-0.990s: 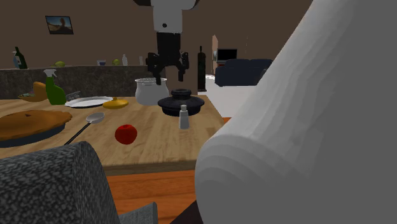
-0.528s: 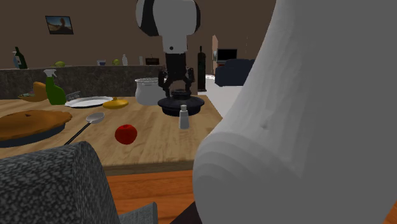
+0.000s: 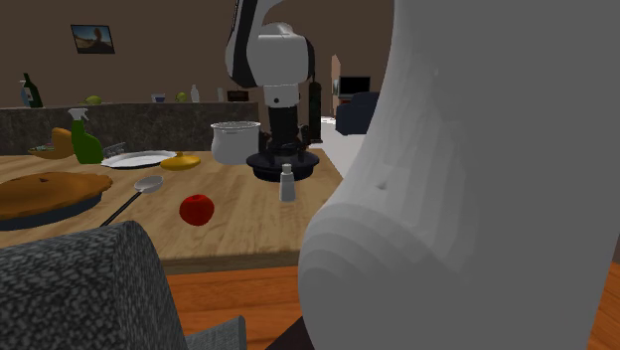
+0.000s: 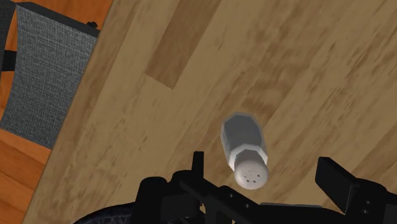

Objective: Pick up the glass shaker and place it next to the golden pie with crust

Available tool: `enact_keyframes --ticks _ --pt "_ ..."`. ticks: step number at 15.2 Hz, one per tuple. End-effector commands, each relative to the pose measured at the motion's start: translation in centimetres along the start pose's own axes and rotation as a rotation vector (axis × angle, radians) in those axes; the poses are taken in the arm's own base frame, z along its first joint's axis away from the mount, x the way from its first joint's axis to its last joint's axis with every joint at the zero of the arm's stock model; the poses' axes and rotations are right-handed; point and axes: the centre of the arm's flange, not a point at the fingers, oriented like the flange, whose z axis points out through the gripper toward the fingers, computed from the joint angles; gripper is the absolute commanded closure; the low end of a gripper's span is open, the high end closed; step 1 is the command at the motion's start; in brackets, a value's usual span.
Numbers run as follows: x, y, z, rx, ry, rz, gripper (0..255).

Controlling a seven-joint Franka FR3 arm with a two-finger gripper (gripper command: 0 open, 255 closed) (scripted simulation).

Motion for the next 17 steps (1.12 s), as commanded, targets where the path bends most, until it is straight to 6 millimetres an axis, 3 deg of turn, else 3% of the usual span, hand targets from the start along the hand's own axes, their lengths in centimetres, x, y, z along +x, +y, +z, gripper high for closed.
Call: enact_keyframes --ticks 1,3,11,12,17 --pt "0.0 0.1 1.0 0.0 0.0 0.0 0" --pt "0.0 0.1 2.4 0.0 0.0 0.0 0" --pt "0.0 0.1 2.4 0.0 0.0 0.0 0" --pt "0.0 0.1 2.4 0.0 0.0 0.0 255" --pt "0.0 0.1 2.4 0.0 0.0 0.0 255"
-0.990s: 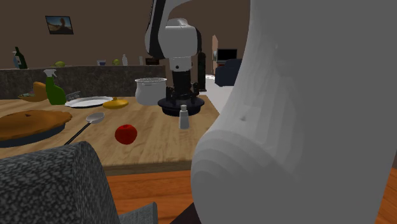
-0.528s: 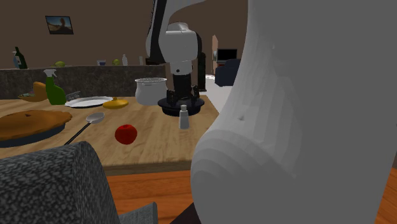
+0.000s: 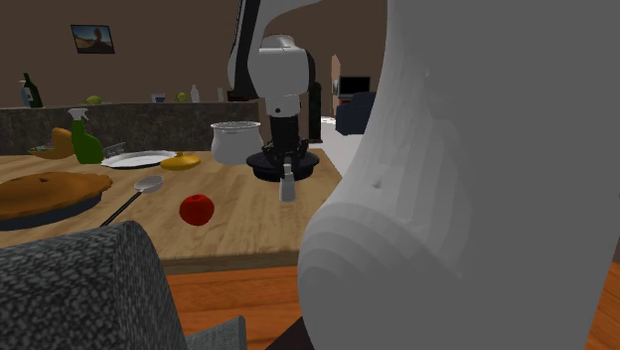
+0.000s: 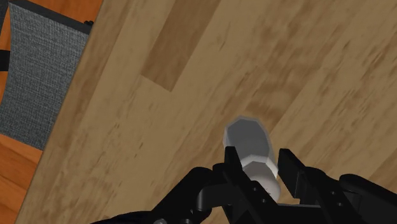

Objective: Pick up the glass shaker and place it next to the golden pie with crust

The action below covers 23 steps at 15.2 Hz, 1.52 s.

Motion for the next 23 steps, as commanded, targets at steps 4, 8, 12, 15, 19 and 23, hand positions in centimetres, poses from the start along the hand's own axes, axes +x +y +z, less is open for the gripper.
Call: enact_keyframes --ticks 4,8,12,15,19,23 --pt "0.0 0.0 0.0 0.0 -0.001 0.0 255" --pt "0.0 0.1 -2.1 0.0 -0.001 0.0 255" --pt "0.1 0.3 -4.2 0.0 -0.001 0.0 255" --pt "0.1 0.4 -5.8 0.0 -0.001 0.0 255" --pt "0.2 0.6 -7.9 0.0 -0.001 0.0 255" --pt "0.3 0.7 -10.0 0.0 -0.001 0.0 255"
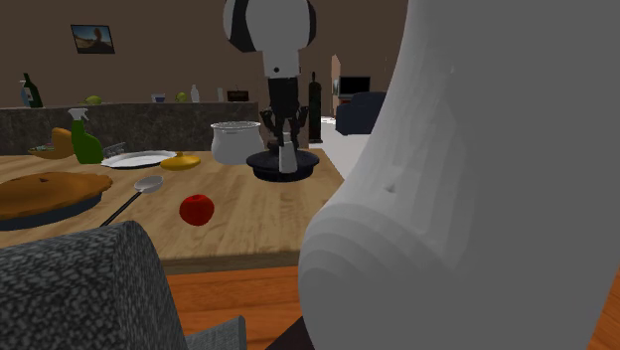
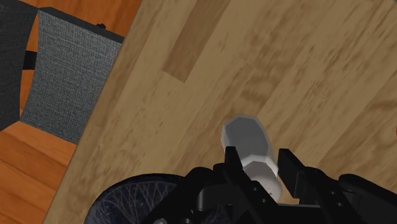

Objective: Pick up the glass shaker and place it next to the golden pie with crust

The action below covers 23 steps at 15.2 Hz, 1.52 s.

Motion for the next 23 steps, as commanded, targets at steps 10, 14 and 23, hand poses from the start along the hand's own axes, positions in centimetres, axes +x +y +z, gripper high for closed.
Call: enact_keyframes --ticks 10,14,23 --pt "0.1 0.4 -6.0 0.0 0.0 0.0 255" --pt "0.1 0.5 -8.1 0.0 0.0 0.0 255" --pt "1.0 -8.6 -9.4 0.0 0.0 0.0 255"
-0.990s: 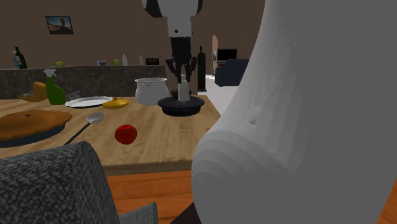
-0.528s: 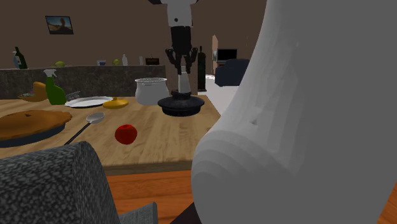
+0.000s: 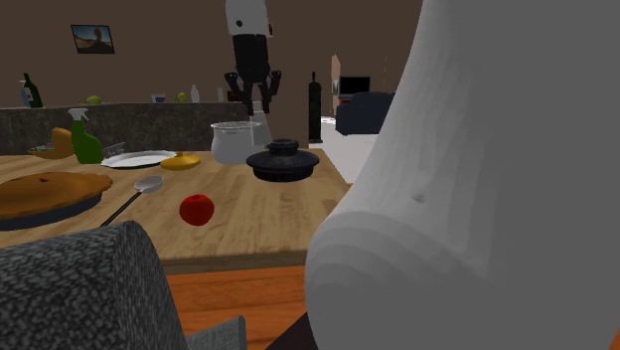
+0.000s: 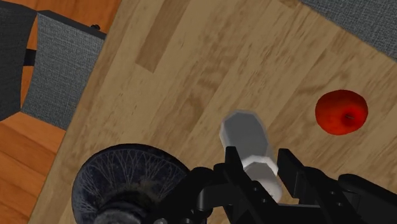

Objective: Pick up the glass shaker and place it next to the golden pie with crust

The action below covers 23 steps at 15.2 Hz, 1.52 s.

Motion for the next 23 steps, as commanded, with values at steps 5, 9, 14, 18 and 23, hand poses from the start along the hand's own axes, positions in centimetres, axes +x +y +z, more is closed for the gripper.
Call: enact_keyframes --ticks 5,9,14,18,23 --pt "0.7 -7.9 -0.7 0.0 0.0 0.001 255" --pt "1.2 -13.2 -1.1 0.0 0.0 0.001 255" --pt "1.8 -19.7 -1.6 0.0 0.0 0.001 255" --pt "2.3 -25.0 -2.0 0.0 0.0 0.001 255" --pt "2.9 -31.5 -2.4 0.0 0.0 0.001 255"
